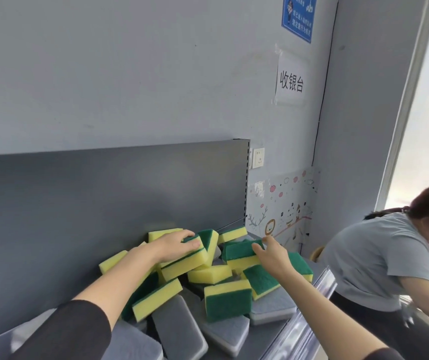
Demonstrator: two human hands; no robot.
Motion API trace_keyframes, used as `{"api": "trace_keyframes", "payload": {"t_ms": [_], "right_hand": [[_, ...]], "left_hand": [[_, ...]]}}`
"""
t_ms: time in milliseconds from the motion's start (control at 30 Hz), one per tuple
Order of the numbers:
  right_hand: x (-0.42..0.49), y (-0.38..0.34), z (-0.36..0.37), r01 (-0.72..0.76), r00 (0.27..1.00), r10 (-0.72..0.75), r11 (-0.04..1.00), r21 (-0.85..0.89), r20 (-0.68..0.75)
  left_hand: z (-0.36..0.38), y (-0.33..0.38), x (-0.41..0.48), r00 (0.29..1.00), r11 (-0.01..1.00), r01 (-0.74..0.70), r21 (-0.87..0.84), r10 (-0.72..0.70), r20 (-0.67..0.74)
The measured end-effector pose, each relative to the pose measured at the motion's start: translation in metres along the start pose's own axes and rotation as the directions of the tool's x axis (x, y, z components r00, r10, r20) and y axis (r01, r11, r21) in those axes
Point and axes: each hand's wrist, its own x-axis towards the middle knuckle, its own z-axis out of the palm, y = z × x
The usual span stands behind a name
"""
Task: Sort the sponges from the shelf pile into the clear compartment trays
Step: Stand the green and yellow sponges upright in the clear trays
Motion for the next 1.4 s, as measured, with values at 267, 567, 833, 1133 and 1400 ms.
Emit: {"api": "trace_keyframes", "payload": {"t_ms": [267, 567, 833, 1133, 1400], "right_hand": [[-0.014, -0.009, -0.012, 0.128, 0.985, -0.106, 0.978, 0.163, -0.135], [-0.046, -0.030, -0.029, 0.285, 0.951, -0.248, 0.935, 0.210, -0.186], [-0.086, -0.047, -0.031, 0.408, 0.911, -0.381, 0.887, 0.217, -0.158], [-0.136, -0.077, -0.005, 0.516, 0.854, -0.514, 0.821, 0.245, -0.078], [-0.180, -0.116, 0.034, 0.586, 0.790, -0.612, 0.765, 0.268, 0.019]], "left_hand": [[-0.011, 0.006, -0.013, 0.970, 0.993, -0.040, -0.109, 0.012, -0.243], [-0.025, 0.026, -0.052, 0.886, 0.984, -0.107, -0.143, 0.030, -0.462], [-0.030, 0.034, -0.107, 0.840, 0.994, -0.051, -0.101, -0.012, -0.543], [-0.035, 0.012, -0.189, 0.779, 0.990, 0.070, -0.121, -0.130, -0.613], [-0.048, -0.024, -0.270, 0.681, 0.962, 0.224, -0.157, -0.269, -0.681]]}}
